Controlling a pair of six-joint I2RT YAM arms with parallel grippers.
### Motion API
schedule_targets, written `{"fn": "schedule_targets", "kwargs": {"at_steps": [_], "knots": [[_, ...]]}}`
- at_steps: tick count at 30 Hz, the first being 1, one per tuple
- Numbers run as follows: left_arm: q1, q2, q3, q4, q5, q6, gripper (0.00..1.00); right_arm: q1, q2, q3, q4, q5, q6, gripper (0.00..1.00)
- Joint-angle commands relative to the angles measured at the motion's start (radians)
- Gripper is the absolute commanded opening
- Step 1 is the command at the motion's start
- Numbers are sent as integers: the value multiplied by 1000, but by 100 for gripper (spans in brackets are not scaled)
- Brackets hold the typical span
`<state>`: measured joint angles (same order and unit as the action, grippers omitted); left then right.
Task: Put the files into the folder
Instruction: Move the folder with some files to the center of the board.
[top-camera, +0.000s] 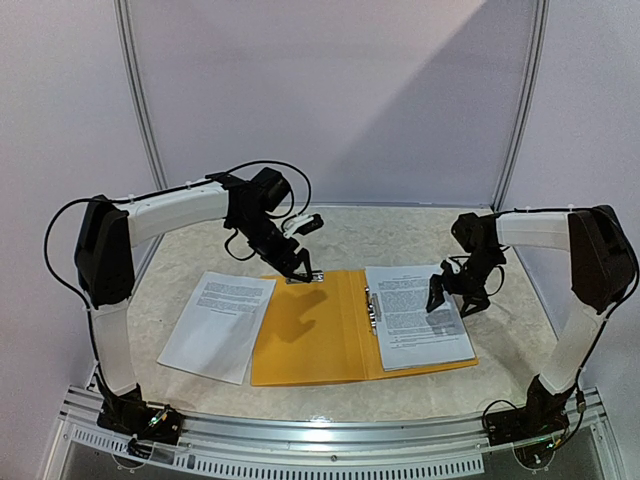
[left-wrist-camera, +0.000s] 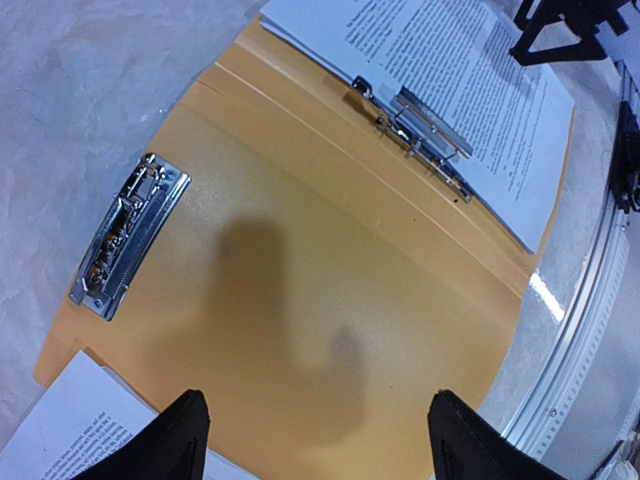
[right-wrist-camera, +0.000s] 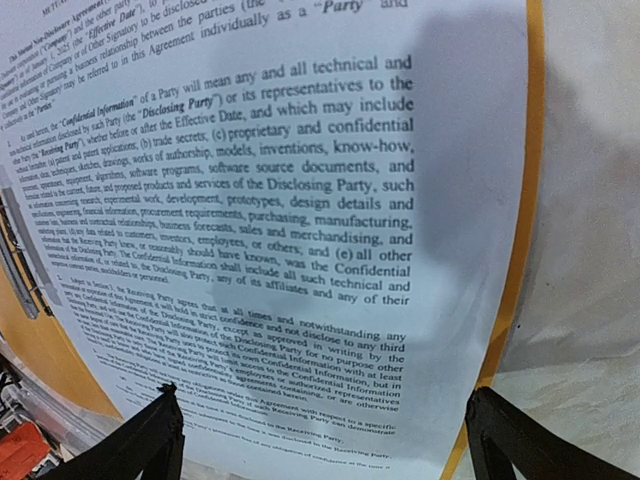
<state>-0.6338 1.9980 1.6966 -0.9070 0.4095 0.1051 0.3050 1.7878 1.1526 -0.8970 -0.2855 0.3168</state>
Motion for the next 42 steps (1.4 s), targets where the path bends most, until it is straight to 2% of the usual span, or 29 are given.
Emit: {"fn": "schedule_targets", "kwargs": {"at_steps": [1,11,16,22,26,31,35,38,40,42], "knots": [[11,15,-14,-10,2,17,77,7,-30,37,-51,43,-11,99],[12,4,-20,-4,-7,20,77,6,-96,131,-155,169,-32,99],[13,-55,-34,-7,-20,35,77,13,-173,216,-192,237,-37,99],[15,-126,-66,-72,-32,112,78,36,-259,251,-114,130,-45,99],[26,-169,-101,-139,-40,155,81,54,-350,206,35,49,-48,99],[42,-254,-187,-140,-38,143,99,55,-434,198,111,5,0,99],[42,-355,-236,-123,-84,193,99,57,-461,264,80,2,-16,99],[41,-392,-239,-141,-94,225,99,58,-471,320,59,14,-101,99],[42,-410,-242,-151,-75,238,100,57,-474,307,111,16,-178,99],[41,-428,-254,-158,-52,254,100,56,-502,242,230,12,-188,99]]}}
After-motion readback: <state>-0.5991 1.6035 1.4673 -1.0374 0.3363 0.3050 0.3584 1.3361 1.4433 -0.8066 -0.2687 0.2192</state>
